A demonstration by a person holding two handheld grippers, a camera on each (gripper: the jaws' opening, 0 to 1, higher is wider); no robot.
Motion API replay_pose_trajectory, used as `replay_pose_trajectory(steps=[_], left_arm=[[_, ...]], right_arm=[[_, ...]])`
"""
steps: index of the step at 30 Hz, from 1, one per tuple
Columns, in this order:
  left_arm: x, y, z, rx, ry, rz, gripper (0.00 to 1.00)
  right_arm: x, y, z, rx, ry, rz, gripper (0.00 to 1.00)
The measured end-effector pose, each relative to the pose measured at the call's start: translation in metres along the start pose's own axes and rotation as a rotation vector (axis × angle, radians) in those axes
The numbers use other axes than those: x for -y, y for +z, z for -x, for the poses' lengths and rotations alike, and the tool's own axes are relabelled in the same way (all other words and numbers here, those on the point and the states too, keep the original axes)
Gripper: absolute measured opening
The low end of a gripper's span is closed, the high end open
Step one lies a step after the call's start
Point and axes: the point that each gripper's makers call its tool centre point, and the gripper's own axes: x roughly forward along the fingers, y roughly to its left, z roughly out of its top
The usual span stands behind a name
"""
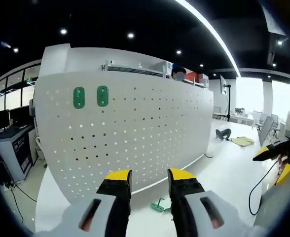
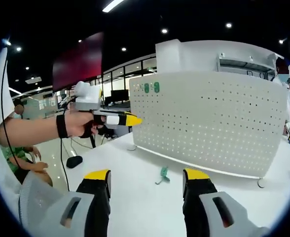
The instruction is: Insert the hook assembly into the mounting plate slot until the hook locks in place.
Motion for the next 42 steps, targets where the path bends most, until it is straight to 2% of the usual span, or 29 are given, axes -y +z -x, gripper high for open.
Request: replay_pose_trajectory(steps=[2,19,24,39,42], left_arm=[[0.004,-0.004,-0.002,-0.011,-0.015,-0.028,0.31],[0.023,-0.045,-0.010,-0.097,-0.113,-0.062,0.34],[0.032,-0.061,-0.015,-0.139,-0.159,-0.090,0.37],[0.052,-0.098,-0.032,-0.234,-0.256,-0.094,0.35],[0.053,-0.107,-0.037,-0.258,-0.271,-0.123,0.35]], right_arm=[[-0.001,0.000,0.001,-0.001,-0.003,0.002,0.60],[0.000,-0.003,0.004,-0.019,-0.029,-0.003,0.60],[0.002,-0.004,0.004,-0.018,-0.039,-0.006,0.60],[0.004,-0.010,0.012,-0.029,-0.063,-0.030,0.60],[0.004,-0.011,0.013,-0.030,-0.068,-0.032,0.60]])
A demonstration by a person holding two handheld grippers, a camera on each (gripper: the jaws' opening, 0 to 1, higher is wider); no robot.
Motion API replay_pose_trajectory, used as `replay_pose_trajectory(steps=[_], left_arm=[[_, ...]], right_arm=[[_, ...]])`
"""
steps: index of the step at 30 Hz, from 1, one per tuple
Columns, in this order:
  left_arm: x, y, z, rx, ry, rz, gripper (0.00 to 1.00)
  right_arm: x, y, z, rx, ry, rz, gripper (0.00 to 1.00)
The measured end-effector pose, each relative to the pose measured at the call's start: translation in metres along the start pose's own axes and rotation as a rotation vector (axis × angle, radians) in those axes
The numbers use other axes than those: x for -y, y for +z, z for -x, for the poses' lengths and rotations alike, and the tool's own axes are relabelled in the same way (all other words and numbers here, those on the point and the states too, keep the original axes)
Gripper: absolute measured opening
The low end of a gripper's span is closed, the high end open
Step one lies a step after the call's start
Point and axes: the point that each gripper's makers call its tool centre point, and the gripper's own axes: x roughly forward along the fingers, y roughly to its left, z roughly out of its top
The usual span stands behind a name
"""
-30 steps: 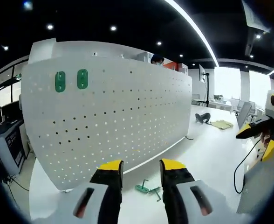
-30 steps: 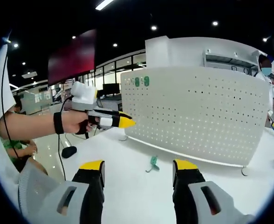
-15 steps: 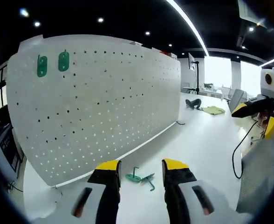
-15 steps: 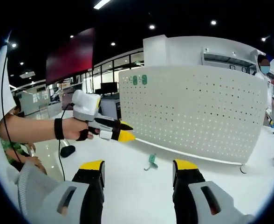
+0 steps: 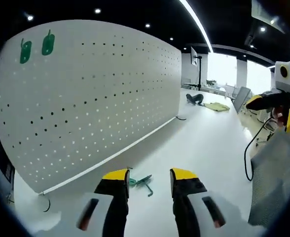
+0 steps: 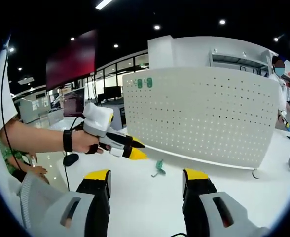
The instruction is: Insert the hook assembly into the mounting plate slot until the hook locks in place.
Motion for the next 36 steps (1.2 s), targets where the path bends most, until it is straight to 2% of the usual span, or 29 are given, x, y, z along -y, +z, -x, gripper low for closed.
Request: replay_pose_trajectory(steps=[2,17,21,24,36], left_arm=[[-0.001,-0.005,-0.003,-0.023,-0.004,-0.010,0.34],[-0.010,-0.029,-0.029,-0.080,-0.031,-0.017,0.31],[-0.013,-0.035,-0.036,-0.100,-0.026,-0.015,0.24],[-0.013,-0.038,-0.040,-0.102,-0.035,-0.010,0.27],[-0.014,-0.051,-0.056,-0.139,-0.050,-0.036,0.24]], right_arm=[[0.000,-0.002,0.001,-0.006,-0.004,-0.003,0.60],[0.008,-0.008,0.001,-0.032,-0.026,-0.006,0.59],[0.010,-0.011,0.002,-0.040,-0.033,-0.013,0.59],[0.011,-0.013,0.004,-0.045,-0.038,-0.014,0.59],[0.016,-0.023,0.009,-0.068,-0.062,-0.028,0.59]])
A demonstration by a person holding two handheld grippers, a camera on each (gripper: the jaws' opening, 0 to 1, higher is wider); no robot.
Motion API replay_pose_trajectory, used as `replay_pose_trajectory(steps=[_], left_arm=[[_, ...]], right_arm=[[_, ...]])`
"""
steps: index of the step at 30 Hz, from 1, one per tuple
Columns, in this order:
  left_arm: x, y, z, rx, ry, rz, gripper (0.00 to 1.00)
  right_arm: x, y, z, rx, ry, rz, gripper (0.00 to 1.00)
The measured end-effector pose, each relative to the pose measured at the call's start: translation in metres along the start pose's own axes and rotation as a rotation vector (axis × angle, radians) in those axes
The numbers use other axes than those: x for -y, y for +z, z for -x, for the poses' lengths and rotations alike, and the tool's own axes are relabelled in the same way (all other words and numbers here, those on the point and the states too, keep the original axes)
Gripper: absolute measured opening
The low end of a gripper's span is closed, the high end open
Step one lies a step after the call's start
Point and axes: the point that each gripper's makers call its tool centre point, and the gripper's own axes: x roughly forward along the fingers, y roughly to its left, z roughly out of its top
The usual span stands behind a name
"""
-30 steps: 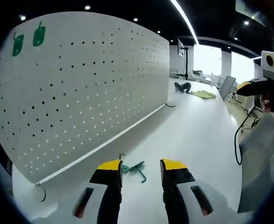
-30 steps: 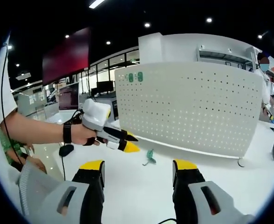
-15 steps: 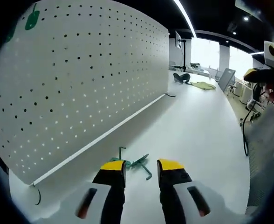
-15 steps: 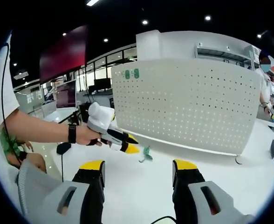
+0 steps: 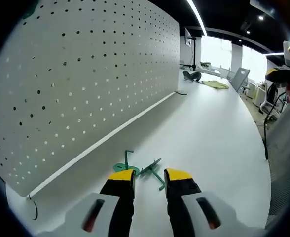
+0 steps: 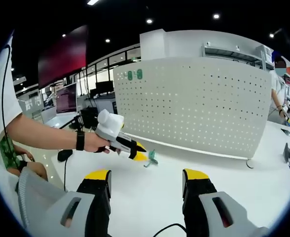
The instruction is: Insert the hook assembly into the mounting plate slot until the hook locks in place.
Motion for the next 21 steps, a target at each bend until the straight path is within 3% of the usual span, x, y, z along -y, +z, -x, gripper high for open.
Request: replay_pose_trajectory(steps=[21], left_arm=[[0.002,-0.007,-0.021,-0.014,-0.030,-0.007,0.22]], right_arm=[[0.008,-0.009,0.003,-0.027,-0.034,-0.018,0.58]])
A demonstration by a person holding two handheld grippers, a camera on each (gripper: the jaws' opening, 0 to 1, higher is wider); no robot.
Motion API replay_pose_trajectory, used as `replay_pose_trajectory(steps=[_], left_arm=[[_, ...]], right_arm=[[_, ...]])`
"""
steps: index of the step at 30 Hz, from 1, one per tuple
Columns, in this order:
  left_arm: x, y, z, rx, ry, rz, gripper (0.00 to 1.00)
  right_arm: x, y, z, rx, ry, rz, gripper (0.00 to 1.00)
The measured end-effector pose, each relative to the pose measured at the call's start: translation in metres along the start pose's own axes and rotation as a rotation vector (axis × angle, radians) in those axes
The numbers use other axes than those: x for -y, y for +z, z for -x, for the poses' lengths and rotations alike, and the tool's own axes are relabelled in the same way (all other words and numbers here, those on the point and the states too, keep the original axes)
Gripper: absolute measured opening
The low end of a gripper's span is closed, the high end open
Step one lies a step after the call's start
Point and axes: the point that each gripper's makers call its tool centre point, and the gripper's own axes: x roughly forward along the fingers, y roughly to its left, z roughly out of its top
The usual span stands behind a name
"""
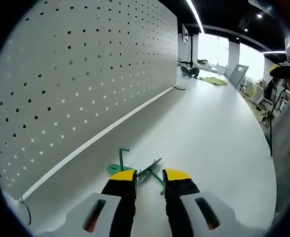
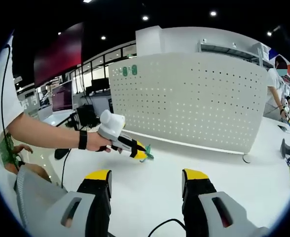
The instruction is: Insert the hook assembly into the mounting plate slot until the hook locks in place.
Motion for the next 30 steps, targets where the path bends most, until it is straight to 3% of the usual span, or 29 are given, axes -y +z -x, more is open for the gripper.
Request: replay_pose_trajectory(steps=[15,30], left_arm=[[0.008,-0.013,-0.002,-0.026,-0.017,-0.003,0.12],[0.003,-0.014,-0.006,0.005,0.004,0.033,0.04]], right_arm=[[0.000,-0.004,-0.002,-0.008,0.002,-0.007,0.58],[0.001,-0.005,-0.002,-0.020,-0.001,-0.003,0.58]])
